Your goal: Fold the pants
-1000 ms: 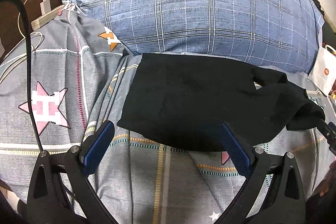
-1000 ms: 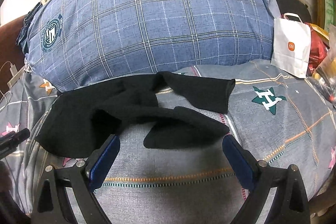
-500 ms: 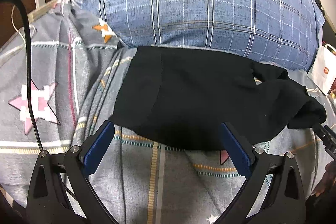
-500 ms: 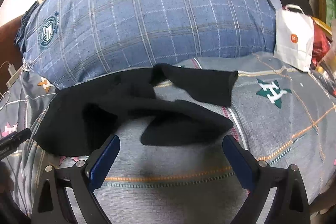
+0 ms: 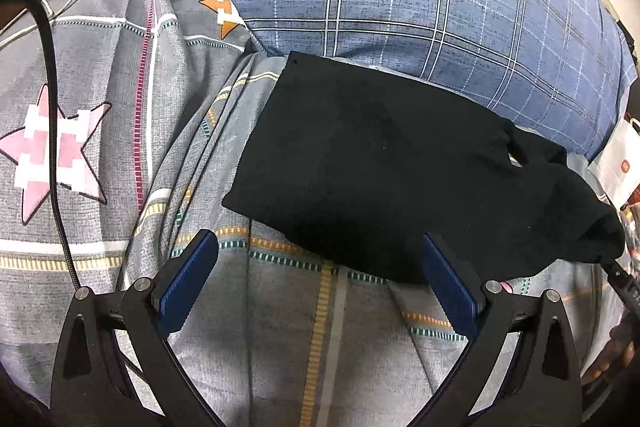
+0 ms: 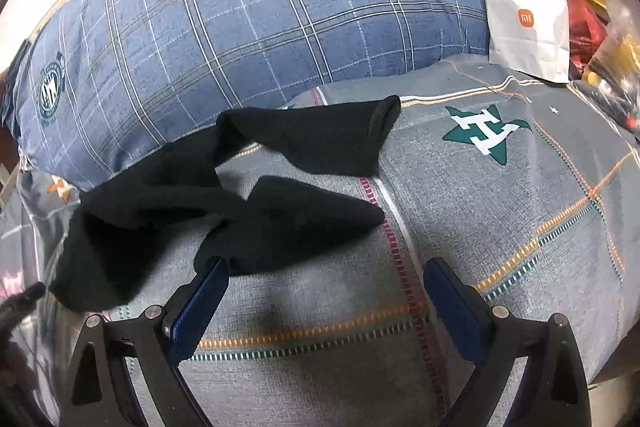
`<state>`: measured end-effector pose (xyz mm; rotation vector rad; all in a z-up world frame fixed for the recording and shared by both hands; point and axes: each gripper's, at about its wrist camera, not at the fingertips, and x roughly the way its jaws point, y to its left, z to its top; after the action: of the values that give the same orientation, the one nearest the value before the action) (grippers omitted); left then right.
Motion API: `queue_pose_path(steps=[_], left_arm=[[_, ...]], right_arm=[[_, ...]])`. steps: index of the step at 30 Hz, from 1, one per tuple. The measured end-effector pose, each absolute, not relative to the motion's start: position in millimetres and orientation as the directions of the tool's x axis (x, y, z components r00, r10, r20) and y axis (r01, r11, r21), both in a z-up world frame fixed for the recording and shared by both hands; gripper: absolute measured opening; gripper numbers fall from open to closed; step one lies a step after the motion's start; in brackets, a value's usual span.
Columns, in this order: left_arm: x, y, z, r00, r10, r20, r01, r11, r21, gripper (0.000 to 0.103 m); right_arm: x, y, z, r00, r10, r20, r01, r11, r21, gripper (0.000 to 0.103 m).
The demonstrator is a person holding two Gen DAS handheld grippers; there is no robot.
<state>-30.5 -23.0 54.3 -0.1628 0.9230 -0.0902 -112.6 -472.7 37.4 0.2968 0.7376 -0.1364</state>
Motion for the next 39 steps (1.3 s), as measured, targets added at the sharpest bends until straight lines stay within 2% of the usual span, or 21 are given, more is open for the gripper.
queue_pose_path(steps=[13,21,22,23,24,25,26,27,28,29,30,32,36,39], left_arm=[[-26,-25,50,0.598,-0.140,-0.789,0.007,0.986,-0.169,0.101],[-8,-25,36,0.564,-0.177,-0.806,-0.026,0.972,-0.232,0.101],[-5,-26,34,0.561,-0.178,-0.809,-0.032,0.971,-0.237,0.101],[-1,-28,31,0.558,-0.171,-0.812,-0.036,0.973,-0.230,0.101],[0,-30,30,0.559,-0.166,-0.813,-0.035,0.974,-0.223,0.099],[2,-32,29,0.562,-0.169,-0.810,-0.029,0.974,-0.223,0.092],[5,-34,28,0.561,-0.174,-0.809,-0.027,0.973,-0.228,0.080],[7,-35,28,0.559,-0.182,-0.809,-0.026,0.971,-0.237,0.073],[8,-36,28,0.558,-0.196,-0.807,-0.019,0.969,-0.248,0.055],[10,-36,28,0.552,-0.211,-0.807,-0.008,0.966,-0.258,0.033],[13,-36,29,0.538,-0.223,-0.813,0.001,0.964,-0.264,0.025],[13,-31,37,0.538,-0.256,-0.803,0.008,0.954,-0.299,0.020],[-1,-23,73,0.583,-0.306,-0.753,0.084,0.944,-0.319,0.019],[-21,-22,87,0.593,-0.308,-0.744,0.144,0.950,-0.278,0.019]], right_arm=[[-102,-456,32,0.723,0.013,-0.691,0.175,0.964,0.201,0.098],[-81,-454,22,0.734,0.068,-0.676,0.160,0.950,0.269,0.097],[-77,-455,19,0.736,0.096,-0.670,0.146,0.944,0.296,0.088],[-74,-454,17,0.735,0.118,-0.668,0.134,0.940,0.313,0.075],[-71,-453,16,0.735,0.141,-0.663,0.115,0.938,0.327,0.053],[-69,-451,17,0.747,0.155,-0.647,0.094,0.938,0.333,0.039],[-70,-448,18,0.759,0.151,-0.634,0.083,0.943,0.323,0.031],[-69,-446,22,0.768,0.138,-0.625,0.074,0.951,0.301,0.026],[-70,-445,25,0.774,0.132,-0.619,0.070,0.954,0.291,0.017],[-72,-446,30,0.783,0.127,-0.609,0.065,0.957,0.283,0.013],[-74,-448,37,0.791,0.111,-0.602,0.068,0.961,0.267,0.012],[-84,-454,54,0.813,0.060,-0.579,0.082,0.973,0.216,0.011],[-111,-468,84,0.850,-0.045,-0.526,0.107,0.990,0.087,0.011],[-130,-473,79,0.833,-0.089,-0.546,0.116,0.993,0.016,0.011]])
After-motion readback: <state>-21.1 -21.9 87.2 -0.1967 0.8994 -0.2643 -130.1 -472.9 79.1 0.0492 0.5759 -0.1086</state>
